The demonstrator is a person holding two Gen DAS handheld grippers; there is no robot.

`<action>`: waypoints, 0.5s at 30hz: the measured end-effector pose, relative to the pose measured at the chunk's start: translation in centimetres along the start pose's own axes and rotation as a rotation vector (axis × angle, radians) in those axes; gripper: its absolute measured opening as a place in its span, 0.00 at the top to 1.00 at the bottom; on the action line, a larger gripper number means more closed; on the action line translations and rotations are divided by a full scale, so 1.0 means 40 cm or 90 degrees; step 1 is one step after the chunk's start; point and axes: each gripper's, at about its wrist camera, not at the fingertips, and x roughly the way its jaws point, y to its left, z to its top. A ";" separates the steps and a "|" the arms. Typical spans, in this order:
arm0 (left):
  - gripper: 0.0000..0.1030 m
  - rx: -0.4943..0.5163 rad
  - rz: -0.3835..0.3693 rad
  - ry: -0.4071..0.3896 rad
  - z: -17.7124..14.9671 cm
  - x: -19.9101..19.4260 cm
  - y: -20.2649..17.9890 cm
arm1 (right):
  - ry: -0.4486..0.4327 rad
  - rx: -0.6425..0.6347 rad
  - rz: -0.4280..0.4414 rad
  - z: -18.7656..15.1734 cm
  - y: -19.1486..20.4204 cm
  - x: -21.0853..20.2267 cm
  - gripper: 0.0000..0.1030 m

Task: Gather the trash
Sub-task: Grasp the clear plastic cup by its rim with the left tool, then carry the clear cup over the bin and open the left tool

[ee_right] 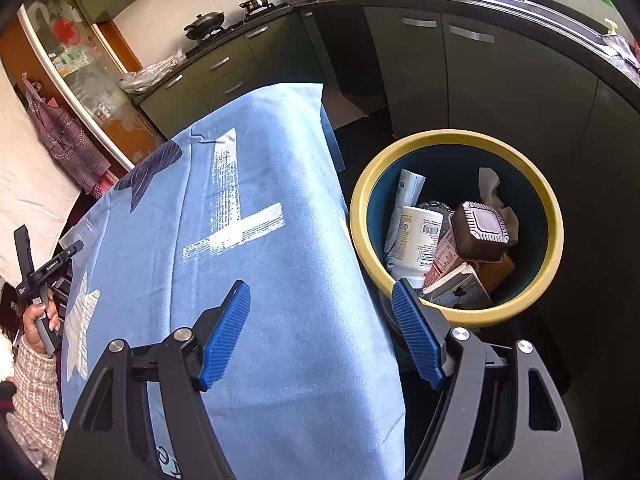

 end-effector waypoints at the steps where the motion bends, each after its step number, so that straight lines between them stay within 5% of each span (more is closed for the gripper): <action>1: 0.96 0.007 0.003 -0.003 -0.002 -0.003 -0.007 | -0.001 -0.001 0.001 -0.001 0.001 -0.004 0.29; 15: 0.96 0.072 -0.010 -0.083 -0.001 -0.229 -0.155 | -0.038 -0.010 0.021 -0.030 0.003 -0.086 0.29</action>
